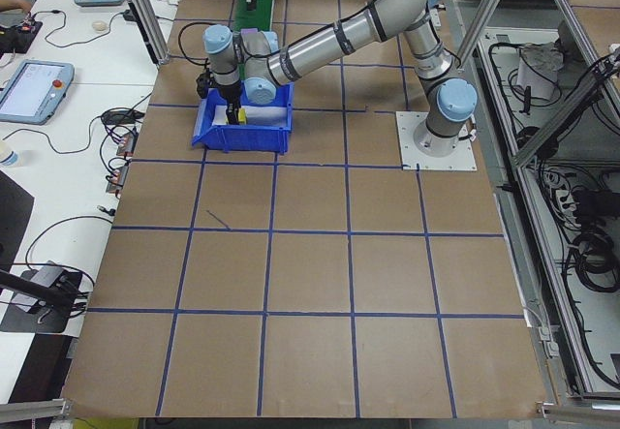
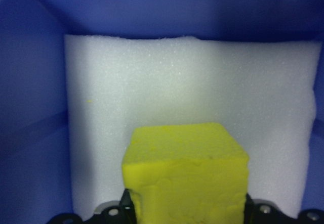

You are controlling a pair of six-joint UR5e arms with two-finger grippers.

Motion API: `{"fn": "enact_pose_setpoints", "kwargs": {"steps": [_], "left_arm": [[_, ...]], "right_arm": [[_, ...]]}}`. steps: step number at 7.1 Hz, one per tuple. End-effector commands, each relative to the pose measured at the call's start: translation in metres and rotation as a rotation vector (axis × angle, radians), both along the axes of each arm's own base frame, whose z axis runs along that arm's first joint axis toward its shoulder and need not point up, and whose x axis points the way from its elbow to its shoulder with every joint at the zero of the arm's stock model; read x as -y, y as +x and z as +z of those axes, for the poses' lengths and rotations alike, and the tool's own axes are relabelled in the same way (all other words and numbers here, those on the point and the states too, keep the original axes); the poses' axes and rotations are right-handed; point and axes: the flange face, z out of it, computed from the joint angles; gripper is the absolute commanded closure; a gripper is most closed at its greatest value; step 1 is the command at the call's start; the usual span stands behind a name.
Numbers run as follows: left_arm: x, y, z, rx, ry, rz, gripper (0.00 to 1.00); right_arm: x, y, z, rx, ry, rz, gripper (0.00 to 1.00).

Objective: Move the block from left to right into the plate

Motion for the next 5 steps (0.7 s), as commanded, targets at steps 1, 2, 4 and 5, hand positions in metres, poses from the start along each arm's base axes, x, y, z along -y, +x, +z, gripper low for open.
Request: {"fn": "enact_pose_setpoints", "kwargs": {"steps": [1,2,4,5], "left_arm": [[0.002,0.002,0.053,0.033,-0.059,-0.002,0.69],[-0.007,-0.002,0.083,0.021,-0.061,0.005,0.69],[-0.03,-0.03,0.129,-0.082,-0.103,-0.009,0.69],[-0.045,-0.05,0.143,-0.077,-0.075,-0.036,0.69]], "right_arm": [[-0.001,0.0,-0.001,0.0,0.002,0.0,0.0],[-0.003,0.0,-0.004,0.001,0.009,0.0,0.0],[-0.004,0.0,-0.005,0.001,0.013,-0.001,0.0],[-0.004,0.0,-0.005,0.002,0.013,-0.001,0.0]]}}
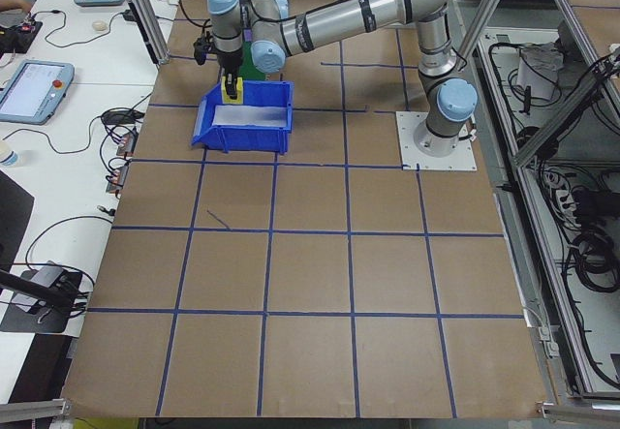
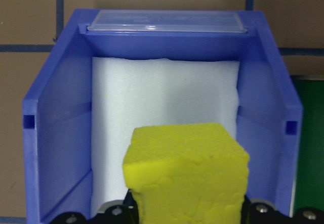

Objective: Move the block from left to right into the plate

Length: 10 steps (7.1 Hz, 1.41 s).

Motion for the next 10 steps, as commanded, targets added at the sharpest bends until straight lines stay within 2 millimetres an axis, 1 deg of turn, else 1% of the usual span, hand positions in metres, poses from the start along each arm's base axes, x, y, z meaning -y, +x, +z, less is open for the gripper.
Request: {"fn": "enact_pose_setpoints", "kwargs": {"steps": [1,2,3,4,5,6,7,8,9,10], "left_arm": [[-0.025,-0.043,0.033,-0.009,-0.001,-0.049,0.69],[-0.025,-0.053,0.028,-0.017,-0.001,-0.038,0.69],[-0.028,-0.074,0.026,-0.026,0.0,-0.03,0.69],[-0.029,-0.092,0.016,-0.029,0.013,-0.026,0.68],[-0.015,-0.107,-0.011,-0.035,-0.008,-0.037,0.68],[-0.009,-0.142,-0.035,-0.026,-0.041,-0.078,0.66],[-0.011,-0.156,-0.045,-0.027,-0.031,-0.081,0.66],[-0.008,-0.159,-0.06,-0.034,-0.014,-0.083,0.66],[-0.005,-0.161,-0.069,-0.037,-0.019,-0.085,0.66],[-0.005,-0.161,-0.07,-0.039,-0.019,-0.085,0.65]], "right_arm": [[0.0,0.0,0.0,0.001,0.001,0.0,0.0],[0.0,0.0,0.0,0.001,0.001,0.0,0.0],[-0.001,0.0,-0.003,0.001,0.006,0.0,0.0],[-0.003,0.0,-0.008,0.003,0.015,0.0,0.0],[-0.004,0.0,-0.014,0.004,0.024,0.0,0.0],[-0.005,0.0,-0.016,0.002,0.027,0.0,0.0],[-0.006,0.0,-0.022,0.001,0.036,0.001,0.0],[-0.01,-0.003,-0.043,-0.037,0.013,0.013,0.11],[-0.015,-0.015,-0.057,-0.162,-0.021,0.01,0.4],[-0.008,-0.02,-0.044,-0.196,-0.071,0.037,0.56]]}}
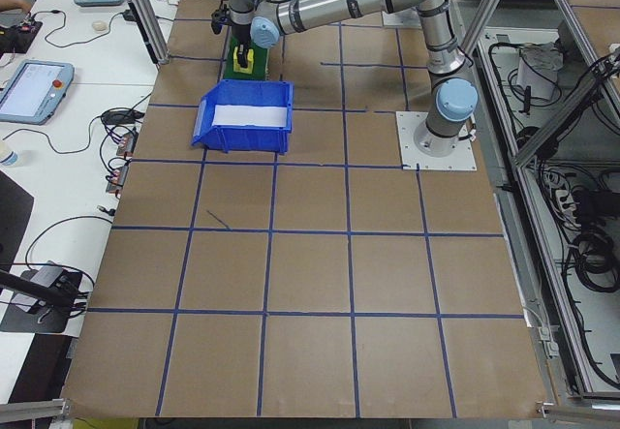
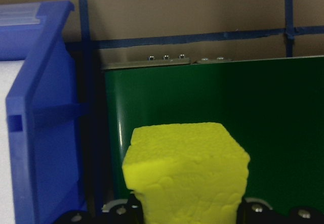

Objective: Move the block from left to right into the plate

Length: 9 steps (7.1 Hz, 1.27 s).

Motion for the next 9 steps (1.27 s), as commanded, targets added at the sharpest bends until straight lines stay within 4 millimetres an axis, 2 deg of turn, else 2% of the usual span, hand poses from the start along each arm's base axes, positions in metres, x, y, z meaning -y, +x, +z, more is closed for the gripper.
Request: {"fn": "enact_pose_setpoints", "kwargs": {"steps": [1,2,3,4,5,6,7,8,9], "left_arm": [[0.002,-0.002,-0.007,-0.005,-0.003,-0.008,0.63],[0.002,-0.002,-0.006,-0.003,-0.005,-0.011,0.62],[0.002,-0.002,-0.005,0.0,-0.006,-0.008,0.6],[0.002,-0.001,-0.007,0.004,-0.004,-0.007,0.37],[0.001,-0.002,-0.008,0.005,-0.003,-0.009,0.09],[0.0,-0.001,-0.004,0.009,-0.006,-0.01,0.05],[-0.004,-0.001,0.016,0.005,-0.028,-0.002,0.0],[-0.02,0.0,0.06,0.001,-0.027,-0.001,0.0],[-0.041,0.004,0.103,0.001,-0.037,-0.001,0.0]], "right_arm": [[0.019,-0.02,0.031,-0.142,-0.109,0.039,0.59],[0.017,-0.033,0.062,-0.207,-0.138,0.103,0.6],[0.006,-0.067,0.092,-0.331,-0.17,0.191,0.6],[-0.008,-0.114,0.116,-0.438,-0.176,0.314,0.59],[-0.029,-0.18,0.12,-0.505,-0.137,0.401,0.59],[-0.057,-0.258,0.117,-0.521,-0.108,0.464,0.59],[-0.087,-0.339,0.105,-0.513,-0.083,0.524,0.6],[-0.118,-0.406,0.097,-0.501,-0.064,0.551,0.6],[-0.153,-0.459,0.081,-0.472,-0.04,0.558,0.59]]}}
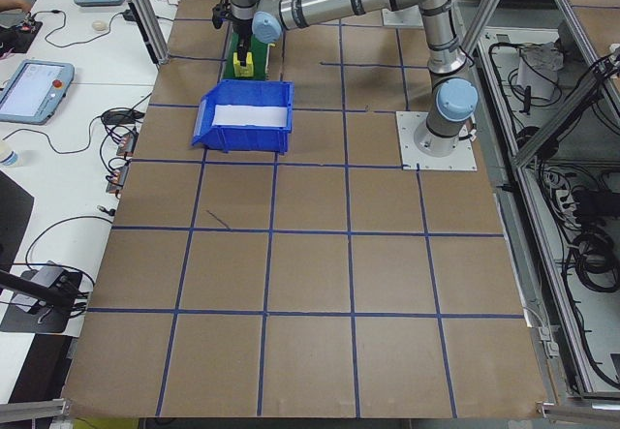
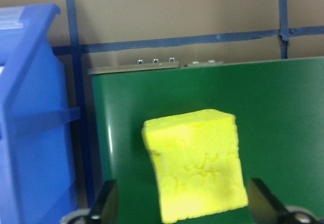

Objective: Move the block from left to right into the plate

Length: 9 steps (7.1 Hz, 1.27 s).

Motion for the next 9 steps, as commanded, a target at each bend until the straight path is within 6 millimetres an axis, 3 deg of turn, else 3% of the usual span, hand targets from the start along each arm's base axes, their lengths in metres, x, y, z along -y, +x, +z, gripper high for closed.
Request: {"fn": "enact_pose_setpoints", "kwargs": {"steps": [1,2,3,4,5,6,7,8,9], "left_arm": [[-0.05,0.009,0.082,0.012,0.023,0.004,0.0],[-0.077,0.016,0.102,0.017,0.048,0.008,0.0],[-0.099,0.033,0.133,0.019,0.034,0.021,0.0],[-0.123,0.067,0.168,0.02,0.046,0.074,0.0],[-0.133,0.092,0.184,0.024,0.03,0.095,0.0],[-0.146,0.105,0.2,0.038,0.048,0.083,0.0],[-0.173,0.103,0.209,0.042,0.084,0.085,0.0],[-0.173,0.111,0.198,0.045,0.118,0.091,0.0],[-0.172,0.111,0.185,0.038,0.131,0.105,0.0]], "right_arm": [[-0.086,-0.115,-0.037,0.046,0.073,-0.048,0.59],[-0.12,-0.14,-0.054,0.05,0.128,-0.114,0.59],[-0.134,-0.157,-0.069,0.069,0.141,-0.152,0.51],[-0.133,-0.166,-0.088,0.081,0.144,-0.158,0.13],[-0.138,-0.18,-0.097,0.069,0.137,-0.148,0.0],[-0.146,-0.191,-0.095,0.067,0.129,-0.16,0.0],[-0.147,-0.194,-0.082,0.043,0.113,-0.165,0.0],[-0.139,-0.189,-0.064,0.028,0.089,-0.171,0.0],[-0.103,-0.147,-0.046,0.075,-0.005,-0.188,0.0]]}}
